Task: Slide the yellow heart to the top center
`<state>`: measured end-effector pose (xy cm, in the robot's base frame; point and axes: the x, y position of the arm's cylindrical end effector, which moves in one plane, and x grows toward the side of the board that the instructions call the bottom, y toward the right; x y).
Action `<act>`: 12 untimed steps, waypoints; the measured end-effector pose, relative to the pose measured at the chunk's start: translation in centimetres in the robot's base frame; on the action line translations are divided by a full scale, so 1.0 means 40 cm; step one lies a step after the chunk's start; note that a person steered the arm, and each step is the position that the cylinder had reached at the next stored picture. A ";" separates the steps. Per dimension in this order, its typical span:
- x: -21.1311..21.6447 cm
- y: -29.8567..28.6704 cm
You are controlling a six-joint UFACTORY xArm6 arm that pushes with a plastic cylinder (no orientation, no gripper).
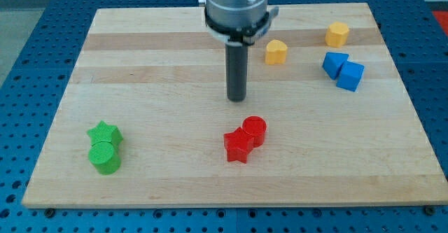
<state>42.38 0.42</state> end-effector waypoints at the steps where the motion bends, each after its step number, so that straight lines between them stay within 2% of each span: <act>1: -0.105 0.005; 4: -0.121 0.137; 7: -0.226 0.203; 9: -0.246 0.331; 10: -0.278 0.335; 12: -0.265 0.240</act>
<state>31.79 10.01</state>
